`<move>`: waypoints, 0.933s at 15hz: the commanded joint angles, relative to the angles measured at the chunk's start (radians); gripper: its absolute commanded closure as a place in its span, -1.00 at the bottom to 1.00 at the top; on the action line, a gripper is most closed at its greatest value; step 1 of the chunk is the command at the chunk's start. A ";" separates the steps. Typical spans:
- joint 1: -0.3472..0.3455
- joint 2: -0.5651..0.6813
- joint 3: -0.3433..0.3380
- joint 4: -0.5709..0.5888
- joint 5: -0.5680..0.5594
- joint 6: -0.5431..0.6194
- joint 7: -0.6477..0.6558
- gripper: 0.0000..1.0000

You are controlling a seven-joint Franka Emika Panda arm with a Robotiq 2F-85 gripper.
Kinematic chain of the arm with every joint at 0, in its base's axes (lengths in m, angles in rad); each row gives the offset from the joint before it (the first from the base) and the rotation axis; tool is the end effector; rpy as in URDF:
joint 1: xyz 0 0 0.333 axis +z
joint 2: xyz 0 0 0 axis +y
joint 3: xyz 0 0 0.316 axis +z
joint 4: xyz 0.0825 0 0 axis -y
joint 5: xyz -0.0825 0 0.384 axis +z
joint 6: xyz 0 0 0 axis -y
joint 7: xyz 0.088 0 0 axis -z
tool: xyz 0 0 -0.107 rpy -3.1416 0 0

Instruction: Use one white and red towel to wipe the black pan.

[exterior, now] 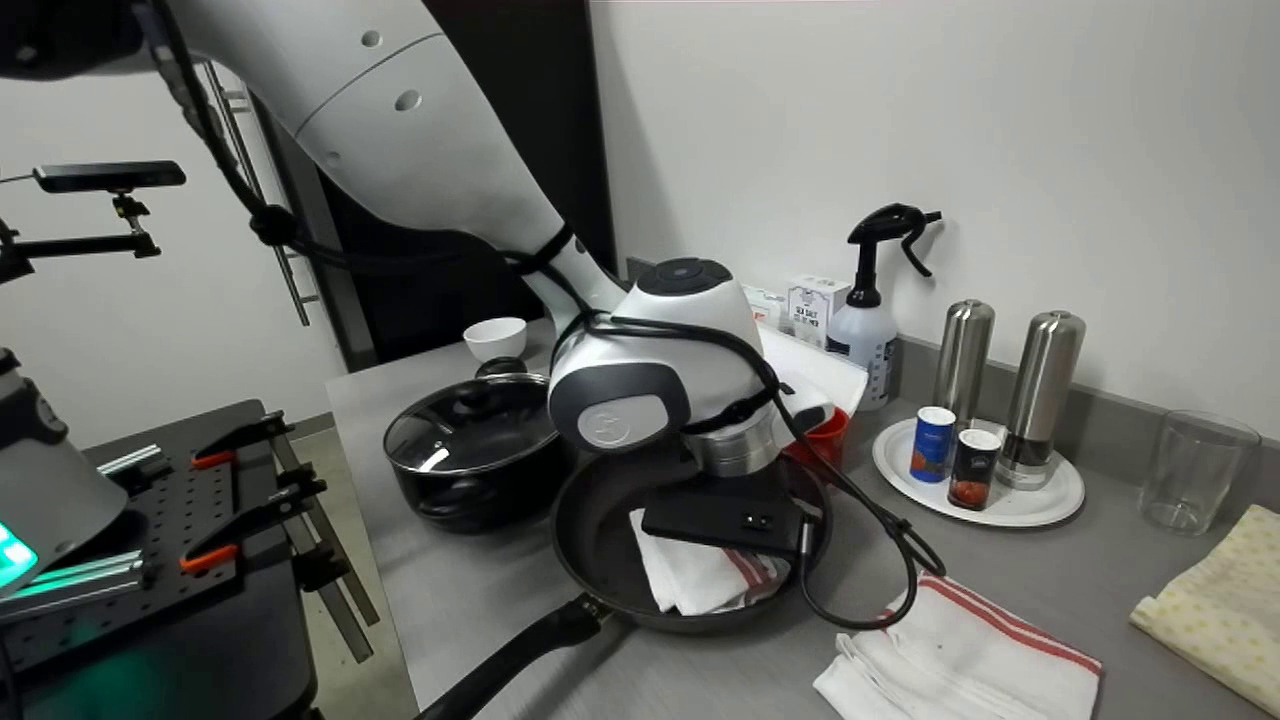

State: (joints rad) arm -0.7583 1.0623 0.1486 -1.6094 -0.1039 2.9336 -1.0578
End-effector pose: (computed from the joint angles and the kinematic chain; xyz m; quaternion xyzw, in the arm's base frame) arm 0.5532 -0.3937 0.0356 0.9643 0.2225 0.1231 0.0737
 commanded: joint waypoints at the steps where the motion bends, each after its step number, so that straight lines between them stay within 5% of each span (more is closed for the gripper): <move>1: -0.065 0.014 0.015 -0.003 0.000 0.022 -0.016 0.94; 7: -0.056 0.017 0.022 -0.038 -0.026 0.038 -0.019 0.94; 14: -0.002 -0.026 0.033 -0.214 -0.147 0.158 -0.065 0.94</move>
State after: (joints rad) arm -0.7823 1.0350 0.1790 -1.7194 -0.2079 3.0448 -1.0983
